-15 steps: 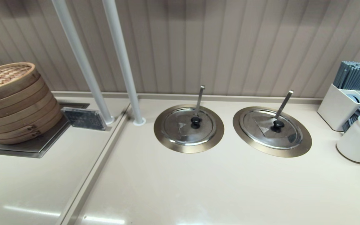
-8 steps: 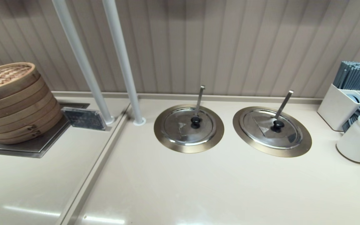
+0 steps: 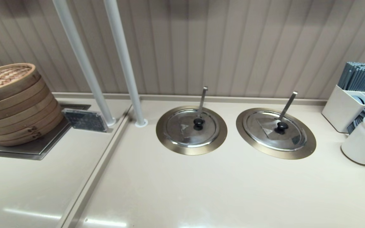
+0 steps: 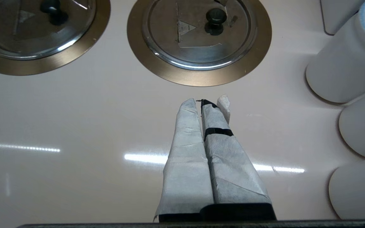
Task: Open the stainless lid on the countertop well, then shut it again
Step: Open the lid
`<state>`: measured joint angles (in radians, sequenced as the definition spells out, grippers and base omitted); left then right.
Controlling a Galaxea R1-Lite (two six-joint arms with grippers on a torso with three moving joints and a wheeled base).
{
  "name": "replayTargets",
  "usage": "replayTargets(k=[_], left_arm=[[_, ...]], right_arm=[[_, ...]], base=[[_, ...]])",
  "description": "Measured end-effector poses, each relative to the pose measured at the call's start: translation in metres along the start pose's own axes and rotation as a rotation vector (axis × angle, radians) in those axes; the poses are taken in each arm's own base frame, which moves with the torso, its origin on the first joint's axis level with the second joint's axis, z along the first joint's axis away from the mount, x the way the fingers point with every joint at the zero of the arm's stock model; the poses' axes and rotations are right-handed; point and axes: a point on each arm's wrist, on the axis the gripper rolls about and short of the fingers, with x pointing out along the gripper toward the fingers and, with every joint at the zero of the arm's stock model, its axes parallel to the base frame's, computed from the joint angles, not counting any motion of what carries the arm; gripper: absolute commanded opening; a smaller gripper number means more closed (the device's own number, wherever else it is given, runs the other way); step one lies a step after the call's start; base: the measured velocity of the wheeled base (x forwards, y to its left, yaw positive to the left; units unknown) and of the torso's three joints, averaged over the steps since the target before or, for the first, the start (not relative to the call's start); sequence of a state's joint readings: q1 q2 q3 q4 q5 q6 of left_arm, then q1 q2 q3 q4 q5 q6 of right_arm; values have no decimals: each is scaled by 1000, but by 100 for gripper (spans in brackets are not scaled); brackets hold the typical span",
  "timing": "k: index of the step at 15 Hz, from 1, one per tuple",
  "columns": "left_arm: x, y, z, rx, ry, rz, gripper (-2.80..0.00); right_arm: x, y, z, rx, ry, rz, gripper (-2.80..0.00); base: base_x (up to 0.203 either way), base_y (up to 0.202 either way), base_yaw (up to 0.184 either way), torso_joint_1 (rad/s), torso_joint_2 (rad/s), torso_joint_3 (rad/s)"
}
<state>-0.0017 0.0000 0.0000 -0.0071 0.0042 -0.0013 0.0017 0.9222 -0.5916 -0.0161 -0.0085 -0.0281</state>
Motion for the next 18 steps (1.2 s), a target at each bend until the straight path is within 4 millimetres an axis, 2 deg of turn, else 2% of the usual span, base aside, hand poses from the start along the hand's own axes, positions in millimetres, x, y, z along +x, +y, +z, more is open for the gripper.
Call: replayTargets(k=[2, 4, 6, 8, 11, 13, 17, 18], left_arm=[[0, 0, 0, 0, 0, 0, -280], [0, 0, 0, 0, 0, 0, -280], [0, 0, 0, 0, 0, 0, -280], [0, 0, 0, 0, 0, 0, -280], [0, 0, 0, 0, 0, 0, -280], [0, 0, 0, 0, 0, 0, -280], [0, 0, 0, 0, 0, 0, -280], [0, 0, 0, 0, 0, 0, -280]], right_arm=[[54, 0, 22, 4, 77, -20, -280], [105, 5, 38, 23, 39, -35, -280], [144, 18, 52, 28, -56, -66, -280], [178, 30, 55, 36, -110, -106, -280], [218, 38, 38, 69, -132, -119, -280], [235, 36, 24, 75, -136, -129, -280], [257, 14, 9, 93, -109, -178, -280], [260, 8, 6, 96, -103, -185, 0]], base=[[0, 0, 0, 0, 0, 0], [0, 0, 0, 0, 0, 0], [0, 0, 0, 0, 0, 0], [0, 0, 0, 0, 0, 0], [0, 0, 0, 0, 0, 0], [0, 0, 0, 0, 0, 0], [0, 0, 0, 0, 0, 0], [0, 0, 0, 0, 0, 0]])
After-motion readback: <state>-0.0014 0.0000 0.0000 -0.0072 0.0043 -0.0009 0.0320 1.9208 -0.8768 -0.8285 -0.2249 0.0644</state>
